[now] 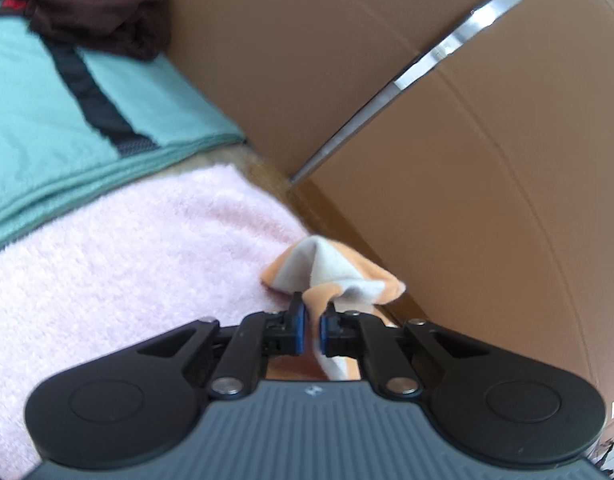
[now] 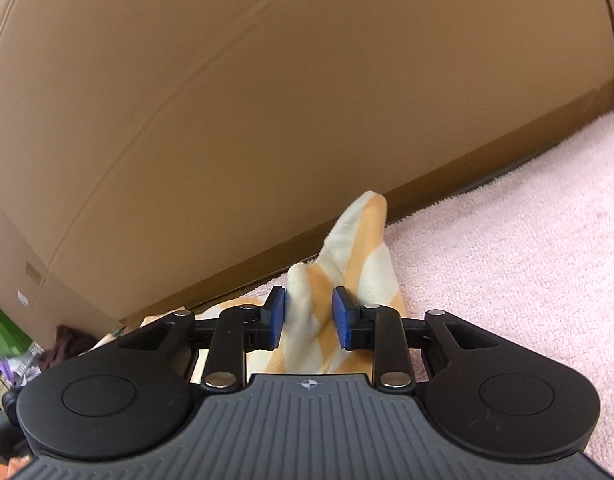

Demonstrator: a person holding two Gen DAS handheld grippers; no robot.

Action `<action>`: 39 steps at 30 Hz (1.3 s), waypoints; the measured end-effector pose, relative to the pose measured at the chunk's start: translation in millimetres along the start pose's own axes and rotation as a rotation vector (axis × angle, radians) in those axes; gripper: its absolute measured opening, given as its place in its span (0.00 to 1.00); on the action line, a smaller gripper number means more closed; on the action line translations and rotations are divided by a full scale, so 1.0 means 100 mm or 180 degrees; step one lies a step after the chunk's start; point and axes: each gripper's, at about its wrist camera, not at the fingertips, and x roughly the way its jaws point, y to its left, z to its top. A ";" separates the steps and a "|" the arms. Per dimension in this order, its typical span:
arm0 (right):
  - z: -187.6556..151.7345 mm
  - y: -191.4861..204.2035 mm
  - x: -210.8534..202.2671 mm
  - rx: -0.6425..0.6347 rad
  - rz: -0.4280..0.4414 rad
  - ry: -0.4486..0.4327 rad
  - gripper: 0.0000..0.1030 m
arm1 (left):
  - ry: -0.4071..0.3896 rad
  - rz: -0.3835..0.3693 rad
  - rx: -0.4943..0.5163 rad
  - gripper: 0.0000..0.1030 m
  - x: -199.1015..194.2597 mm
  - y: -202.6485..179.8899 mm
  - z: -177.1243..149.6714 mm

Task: Fold clothes

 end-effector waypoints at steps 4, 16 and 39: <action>0.02 -0.03 -0.14 0.0008 0.0149 -0.0195 0.30 | -0.0049 0.0044 0.0119 0.06 -0.02 -0.06 -0.01; -0.01 -0.45 -0.17 0.0708 -0.0013 -0.0153 0.14 | -0.0237 0.0196 0.0289 0.04 -0.09 -0.12 -0.01; -0.86 2.00 1.30 -0.0042 0.0762 0.1547 0.39 | 0.0012 0.0255 0.0797 0.60 -0.06 -0.36 -0.14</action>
